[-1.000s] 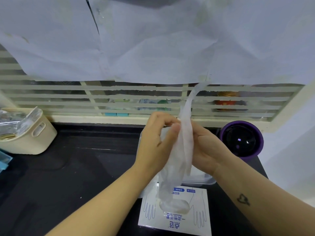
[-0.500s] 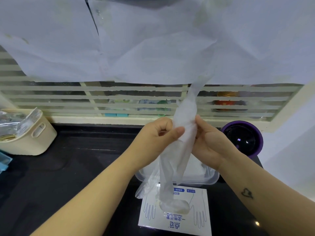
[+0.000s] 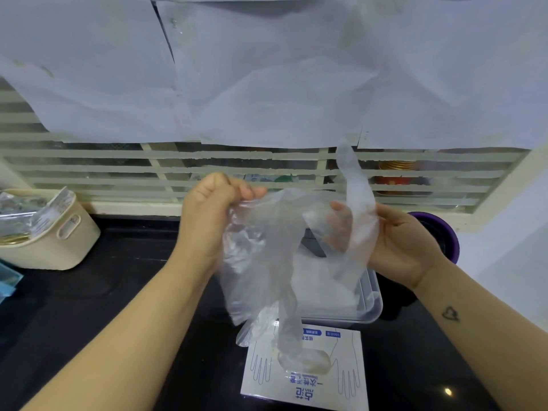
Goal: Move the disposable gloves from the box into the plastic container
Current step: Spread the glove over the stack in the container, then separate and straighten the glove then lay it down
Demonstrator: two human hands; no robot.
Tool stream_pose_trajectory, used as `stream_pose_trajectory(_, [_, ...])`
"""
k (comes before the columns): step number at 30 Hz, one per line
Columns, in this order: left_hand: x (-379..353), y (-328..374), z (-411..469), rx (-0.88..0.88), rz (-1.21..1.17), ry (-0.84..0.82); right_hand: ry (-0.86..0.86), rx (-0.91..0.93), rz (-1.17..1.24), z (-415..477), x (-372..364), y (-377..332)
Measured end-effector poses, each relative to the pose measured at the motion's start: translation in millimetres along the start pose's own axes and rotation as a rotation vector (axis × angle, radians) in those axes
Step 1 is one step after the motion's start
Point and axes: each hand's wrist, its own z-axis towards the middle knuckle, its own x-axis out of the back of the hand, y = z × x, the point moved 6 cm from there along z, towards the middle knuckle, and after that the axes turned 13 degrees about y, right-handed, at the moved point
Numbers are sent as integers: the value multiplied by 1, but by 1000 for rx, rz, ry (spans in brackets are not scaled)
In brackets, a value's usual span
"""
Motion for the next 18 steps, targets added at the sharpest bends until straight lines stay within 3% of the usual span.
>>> stream_pose_trajectory(3, [13,0,11,-42,131,-15,-78,-85,16,-4,2,7])
stream_pose_trajectory(6, [18,8,16,-244,554,-18,57,-107,-84,11,5,15])
stream_pose_trajectory(8, [5,16,8,-460,906,-143,128,-72,-150,21,14,15])
stream_pose_trajectory(10, [-12,16,-5,-531,1046,-308,1,-18,-226,16,-2,16])
stream_pose_trajectory(14, [-42,-17,-35,-124,964,-653,-126,2,-405,3,-24,12])
stream_pose_trajectory(18, [-53,-51,-51,502,413,-608,-144,94,-612,5,-38,5])
